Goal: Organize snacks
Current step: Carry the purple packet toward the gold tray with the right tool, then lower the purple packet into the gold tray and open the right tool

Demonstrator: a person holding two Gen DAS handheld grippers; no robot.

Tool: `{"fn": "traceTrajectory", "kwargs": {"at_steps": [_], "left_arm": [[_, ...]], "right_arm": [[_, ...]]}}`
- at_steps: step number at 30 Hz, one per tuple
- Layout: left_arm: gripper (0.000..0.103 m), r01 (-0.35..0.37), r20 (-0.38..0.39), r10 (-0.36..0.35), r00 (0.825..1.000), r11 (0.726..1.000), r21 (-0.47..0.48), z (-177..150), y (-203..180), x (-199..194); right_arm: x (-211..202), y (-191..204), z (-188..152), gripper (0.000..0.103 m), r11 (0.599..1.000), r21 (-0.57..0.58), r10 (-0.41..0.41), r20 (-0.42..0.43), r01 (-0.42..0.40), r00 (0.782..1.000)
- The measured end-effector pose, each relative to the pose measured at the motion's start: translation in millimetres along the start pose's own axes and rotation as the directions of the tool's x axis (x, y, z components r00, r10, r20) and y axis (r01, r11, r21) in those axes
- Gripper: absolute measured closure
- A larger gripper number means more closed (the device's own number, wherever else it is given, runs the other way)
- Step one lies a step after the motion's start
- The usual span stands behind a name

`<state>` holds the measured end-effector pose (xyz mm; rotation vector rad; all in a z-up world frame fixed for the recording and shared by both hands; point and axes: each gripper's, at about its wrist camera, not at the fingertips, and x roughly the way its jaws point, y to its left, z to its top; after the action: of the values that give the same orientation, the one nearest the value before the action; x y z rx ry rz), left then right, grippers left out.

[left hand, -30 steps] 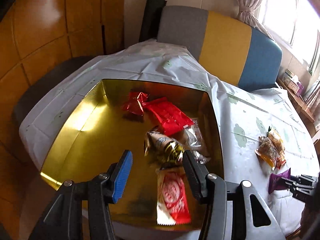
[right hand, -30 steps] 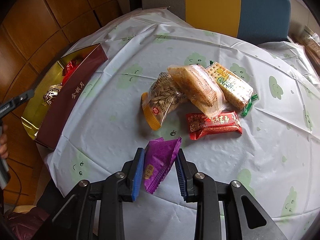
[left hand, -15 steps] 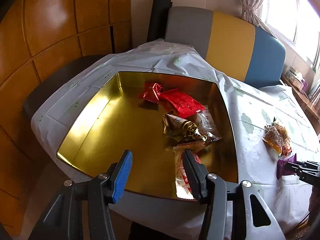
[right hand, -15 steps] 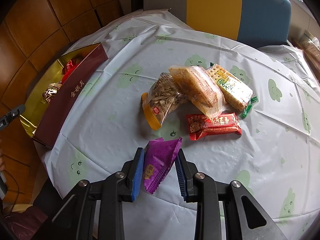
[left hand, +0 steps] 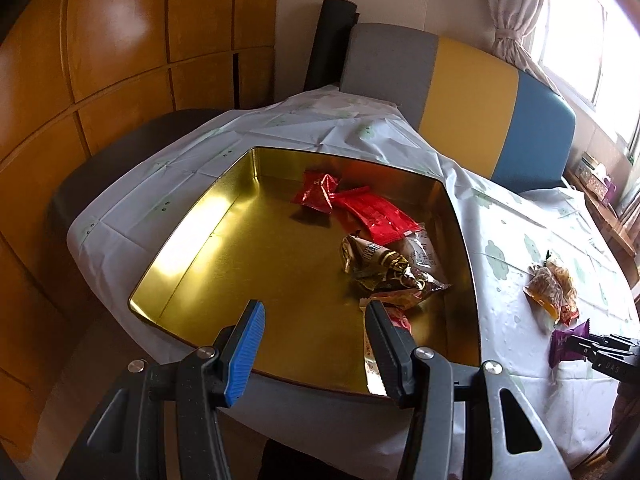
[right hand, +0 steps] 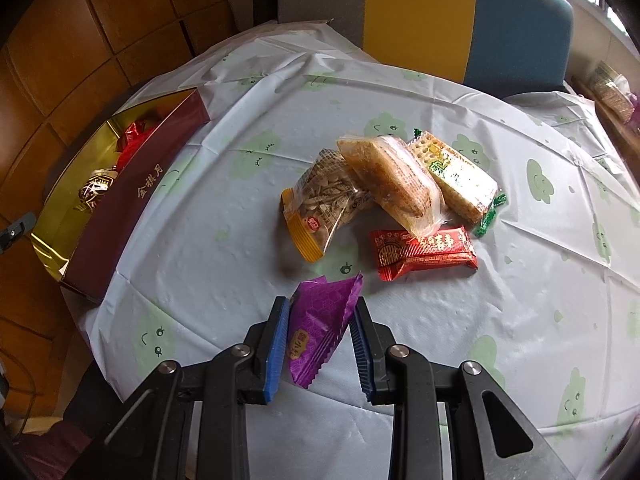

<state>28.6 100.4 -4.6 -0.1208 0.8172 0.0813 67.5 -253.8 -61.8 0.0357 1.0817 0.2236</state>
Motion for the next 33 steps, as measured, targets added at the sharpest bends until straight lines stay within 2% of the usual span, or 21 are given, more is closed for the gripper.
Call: {"fn": "traceTrajectory", "kwargs": {"at_steps": [9,14,20,27,33], "left_arm": [[0.05,-0.001,-0.003,0.001,1.0,1.0,-0.028,-3,13,0],[0.05,-0.007,-0.007,0.007,1.0,0.999,-0.045,-6,23,1],[0.05,-0.003,-0.006,0.002,1.0,0.998,-0.067,-8,30,1],[0.05,-0.006,0.0,0.006,1.0,0.996,-0.087,-9,38,-1],[0.05,-0.008,0.003,0.009,1.0,0.995,-0.102,-7,46,0]], "right_arm": [[-5,7,2,0.073,1.0,0.01,-0.012,0.003,0.012,1.0],[-19,18,5,0.073,1.0,0.012,0.017,0.047,-0.018,0.999],[-39,67,17,0.073,0.992,-0.07,0.115,0.096,-0.108,0.989],[-54,151,39,0.073,0.949,-0.233,0.246,0.121,-0.213,0.962],[-48,198,46,0.072,0.915,-0.336,0.273,0.106,-0.224,0.956]]}}
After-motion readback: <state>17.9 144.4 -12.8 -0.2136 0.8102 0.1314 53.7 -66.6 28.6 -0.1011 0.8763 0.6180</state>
